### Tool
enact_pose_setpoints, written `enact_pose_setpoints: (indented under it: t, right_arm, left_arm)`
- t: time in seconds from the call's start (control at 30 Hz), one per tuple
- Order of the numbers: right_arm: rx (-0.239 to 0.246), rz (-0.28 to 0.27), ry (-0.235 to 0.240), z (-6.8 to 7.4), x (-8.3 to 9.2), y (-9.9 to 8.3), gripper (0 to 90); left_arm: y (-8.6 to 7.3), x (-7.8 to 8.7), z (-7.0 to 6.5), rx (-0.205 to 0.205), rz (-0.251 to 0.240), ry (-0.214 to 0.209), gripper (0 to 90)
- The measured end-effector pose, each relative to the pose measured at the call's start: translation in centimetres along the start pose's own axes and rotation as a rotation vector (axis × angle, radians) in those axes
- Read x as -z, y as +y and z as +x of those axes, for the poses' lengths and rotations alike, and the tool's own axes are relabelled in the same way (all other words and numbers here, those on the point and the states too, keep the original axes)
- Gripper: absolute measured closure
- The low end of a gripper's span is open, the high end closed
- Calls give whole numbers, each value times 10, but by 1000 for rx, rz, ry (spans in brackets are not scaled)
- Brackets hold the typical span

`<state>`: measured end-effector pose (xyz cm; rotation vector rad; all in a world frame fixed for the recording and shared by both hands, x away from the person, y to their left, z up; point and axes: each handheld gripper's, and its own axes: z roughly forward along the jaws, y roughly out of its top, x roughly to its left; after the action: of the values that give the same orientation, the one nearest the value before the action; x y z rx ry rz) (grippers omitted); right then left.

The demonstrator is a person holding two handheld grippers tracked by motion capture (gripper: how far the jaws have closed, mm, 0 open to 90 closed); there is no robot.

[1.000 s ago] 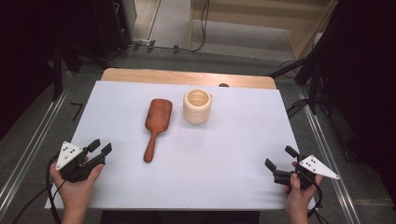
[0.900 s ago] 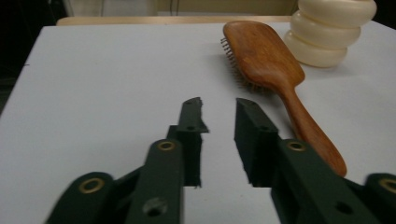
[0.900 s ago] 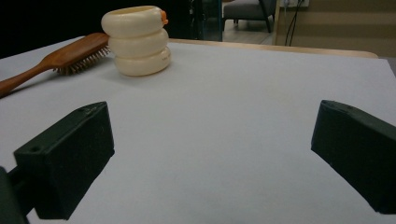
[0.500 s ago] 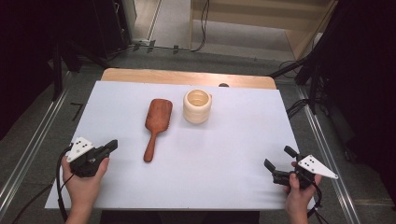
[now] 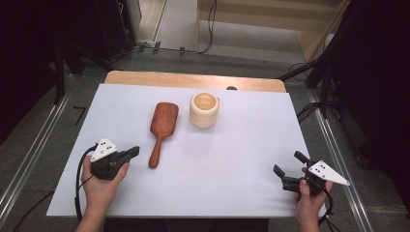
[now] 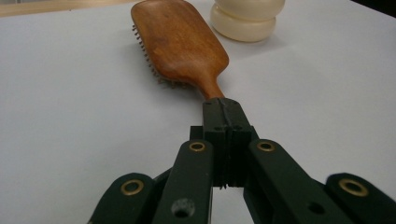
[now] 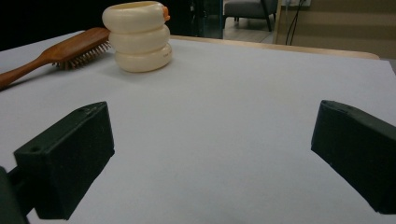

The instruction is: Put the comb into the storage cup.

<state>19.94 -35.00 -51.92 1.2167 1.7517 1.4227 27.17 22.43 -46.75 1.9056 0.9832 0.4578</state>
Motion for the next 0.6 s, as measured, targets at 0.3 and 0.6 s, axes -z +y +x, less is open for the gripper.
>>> enact_pose_setpoints:
  t: [0.3, 0.6]
  right_arm:
    - [-5, 0, 2, 0, 0, 0, 0]
    - [-5, -2, 3, 0, 0, 0, 0]
  left_arm:
    - [12, -16, -17, -37, 49, -51, 900]
    - [16, -34, -31, -48, 110, -106, 900]
